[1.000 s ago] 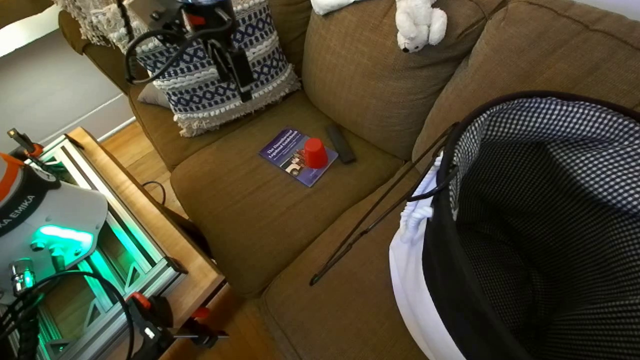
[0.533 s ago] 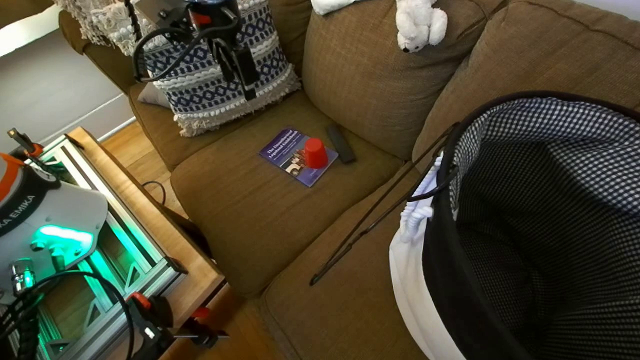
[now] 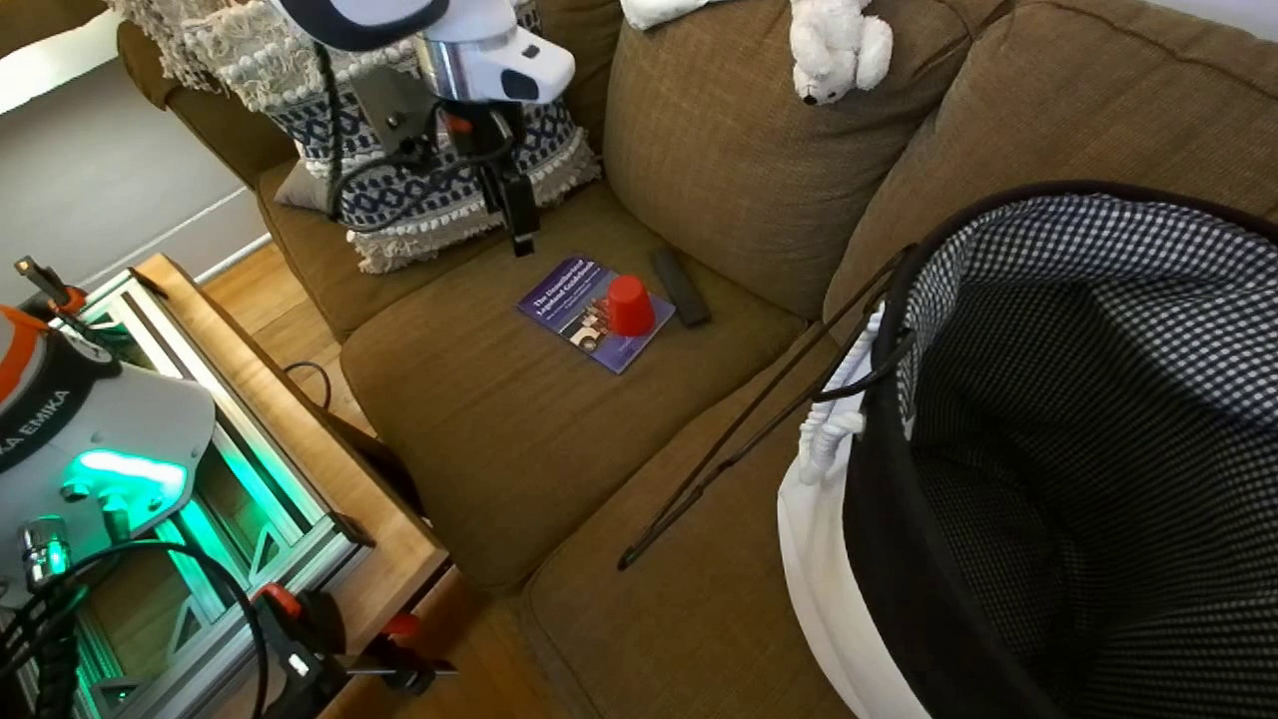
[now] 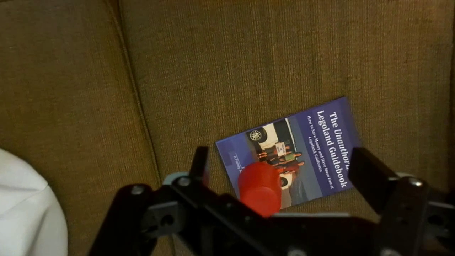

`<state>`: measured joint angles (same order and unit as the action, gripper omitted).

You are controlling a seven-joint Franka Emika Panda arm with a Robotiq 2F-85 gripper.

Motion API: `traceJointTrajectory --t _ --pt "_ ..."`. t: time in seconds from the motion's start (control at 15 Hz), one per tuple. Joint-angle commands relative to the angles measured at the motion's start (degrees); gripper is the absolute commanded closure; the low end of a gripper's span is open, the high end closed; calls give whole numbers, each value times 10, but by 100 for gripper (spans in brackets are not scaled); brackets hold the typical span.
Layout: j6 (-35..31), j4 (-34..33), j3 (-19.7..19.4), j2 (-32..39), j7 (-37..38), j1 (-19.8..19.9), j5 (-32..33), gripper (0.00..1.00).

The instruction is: Put the cup on the top of the couch

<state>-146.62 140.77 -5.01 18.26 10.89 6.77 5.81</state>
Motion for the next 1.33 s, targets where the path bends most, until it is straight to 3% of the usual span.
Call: traceJointTrajectory --t 0.0,0.13,0.6,0.8,1.27 --pt "25 -126 -2 142 -38 27 -72 0" --pt "72 -196 8 194 -74 46 -96 0" --pt "198 -439 -5 400 -62 27 -78 0" --pt "219 -525 -16 477 -50 13 -67 0" --pt "207 -623 -11 550 -66 32 -78 0"
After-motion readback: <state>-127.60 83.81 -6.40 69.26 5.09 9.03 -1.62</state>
